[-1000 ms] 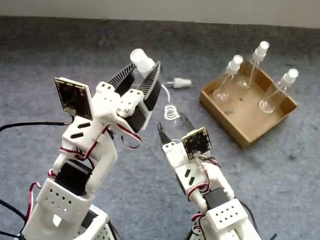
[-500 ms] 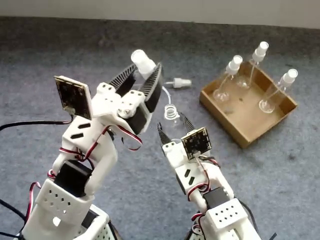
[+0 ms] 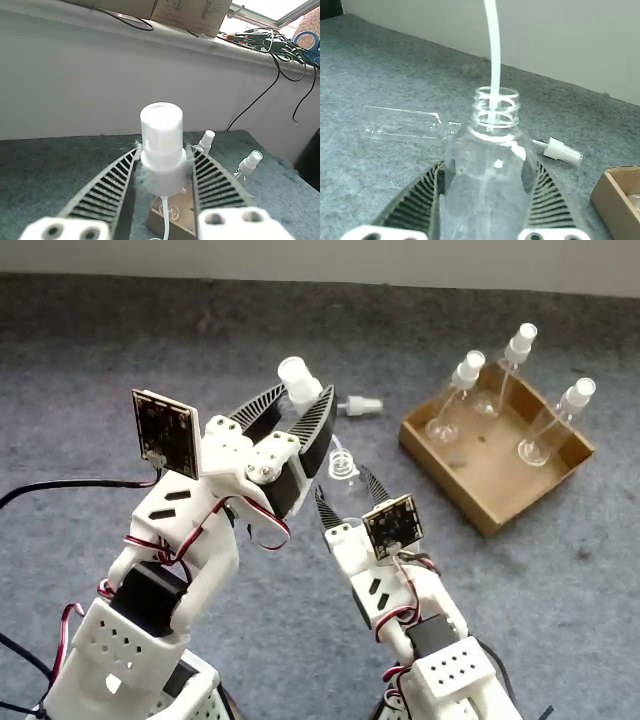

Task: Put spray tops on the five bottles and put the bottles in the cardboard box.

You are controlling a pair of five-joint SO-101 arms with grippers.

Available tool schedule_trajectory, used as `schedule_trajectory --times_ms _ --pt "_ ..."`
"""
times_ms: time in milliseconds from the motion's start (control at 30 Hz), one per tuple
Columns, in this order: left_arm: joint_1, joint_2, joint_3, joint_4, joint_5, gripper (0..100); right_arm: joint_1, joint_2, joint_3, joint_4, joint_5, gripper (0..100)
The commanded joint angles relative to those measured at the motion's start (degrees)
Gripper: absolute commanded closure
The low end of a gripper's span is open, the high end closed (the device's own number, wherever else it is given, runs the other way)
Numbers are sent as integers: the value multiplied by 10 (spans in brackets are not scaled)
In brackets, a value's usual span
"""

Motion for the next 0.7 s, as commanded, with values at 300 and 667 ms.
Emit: schedule_trajectory --times_ms 300,667 --pt "13 -5 141 -104 4 995 -1 -7 87 0 2 919" --pt "65 -3 178 -143 3 995 0 -7 87 4 84 919"
